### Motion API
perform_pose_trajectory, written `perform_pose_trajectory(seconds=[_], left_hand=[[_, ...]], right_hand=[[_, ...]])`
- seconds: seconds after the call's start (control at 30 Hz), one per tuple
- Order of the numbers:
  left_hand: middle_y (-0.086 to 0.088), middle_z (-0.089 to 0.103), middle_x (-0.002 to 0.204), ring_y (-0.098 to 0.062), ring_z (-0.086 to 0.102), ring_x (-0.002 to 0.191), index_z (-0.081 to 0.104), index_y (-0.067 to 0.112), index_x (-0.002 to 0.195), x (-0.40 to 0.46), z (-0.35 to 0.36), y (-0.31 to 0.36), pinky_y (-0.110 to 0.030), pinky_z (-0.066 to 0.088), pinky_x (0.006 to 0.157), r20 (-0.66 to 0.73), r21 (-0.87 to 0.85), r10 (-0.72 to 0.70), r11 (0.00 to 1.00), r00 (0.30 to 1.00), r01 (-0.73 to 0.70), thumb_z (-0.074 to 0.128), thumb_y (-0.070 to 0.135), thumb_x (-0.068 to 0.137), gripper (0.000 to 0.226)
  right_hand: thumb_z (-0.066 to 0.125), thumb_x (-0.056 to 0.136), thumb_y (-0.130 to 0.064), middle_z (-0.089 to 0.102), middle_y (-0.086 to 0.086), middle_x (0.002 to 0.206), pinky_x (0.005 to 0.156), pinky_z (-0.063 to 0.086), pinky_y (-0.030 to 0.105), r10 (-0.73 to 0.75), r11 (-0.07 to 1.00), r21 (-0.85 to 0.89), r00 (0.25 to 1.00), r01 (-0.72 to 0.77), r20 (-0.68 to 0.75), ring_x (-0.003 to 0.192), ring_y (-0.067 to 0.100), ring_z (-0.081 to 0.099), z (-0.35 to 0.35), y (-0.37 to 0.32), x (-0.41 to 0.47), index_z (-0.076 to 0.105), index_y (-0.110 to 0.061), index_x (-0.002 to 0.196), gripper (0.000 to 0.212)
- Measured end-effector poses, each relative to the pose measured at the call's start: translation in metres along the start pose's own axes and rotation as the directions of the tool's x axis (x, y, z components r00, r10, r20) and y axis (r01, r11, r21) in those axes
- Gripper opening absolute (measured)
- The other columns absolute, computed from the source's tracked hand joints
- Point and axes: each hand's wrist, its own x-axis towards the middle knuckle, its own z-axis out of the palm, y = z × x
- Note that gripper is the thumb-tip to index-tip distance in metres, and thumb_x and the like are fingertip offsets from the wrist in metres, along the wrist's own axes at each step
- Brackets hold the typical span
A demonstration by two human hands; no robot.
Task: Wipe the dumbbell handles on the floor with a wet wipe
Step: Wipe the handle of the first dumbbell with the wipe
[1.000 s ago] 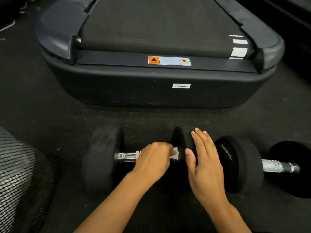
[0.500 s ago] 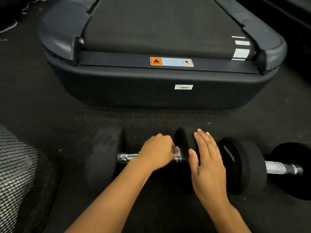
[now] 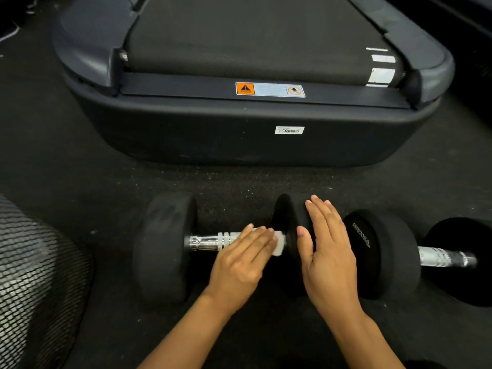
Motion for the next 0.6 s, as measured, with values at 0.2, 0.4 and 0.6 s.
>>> perform_pose_trajectory(seconds=[0.2,0.4,0.6], left_hand=[[-0.005,0.070,0.101,-0.017,0.065,0.098,0.069,0.010,0.102,0.027,-0.008,0.004,-0.034,0.047,0.094,0.195,-0.039,-0.101,0.993,0.976,0.111,0.054,0.011,0.082,0.025],[-0.002,0.061,0.080,-0.021,0.061,0.084,0.068,0.019,0.090,0.091,-0.025,-0.012,-0.032,0.044,0.070,0.749,0.024,-0.457,0.742,0.480,0.670,0.051,0.035,0.094,0.024],[0.001,0.067,0.098,-0.021,0.061,0.096,0.063,0.031,0.108,0.062,-0.035,0.013,-0.034,0.047,0.081,0.517,0.063,-0.415,0.891,0.749,0.450,0.048,0.028,0.095,0.021]], right_hand=[[0.031,0.093,-0.037,0.042,0.002,0.142,0.107,0.026,0.033,-0.007,1.000,-0.002,1.000,0.007,-0.014,0.137,0.014,0.026,0.001,-0.001,-0.004,0.045,-0.007,0.134,0.053],[0.030,0.093,-0.037,0.043,0.002,0.142,0.107,0.025,0.033,0.016,1.000,-0.014,1.000,-0.016,-0.011,0.136,0.014,0.026,0.001,-0.002,-0.003,0.045,-0.008,0.134,0.053],[0.030,0.092,-0.038,0.042,0.000,0.142,0.107,0.022,0.029,0.026,1.000,-0.018,1.000,-0.026,-0.013,0.136,0.011,0.025,0.001,-0.003,-0.003,0.045,-0.010,0.135,0.053]])
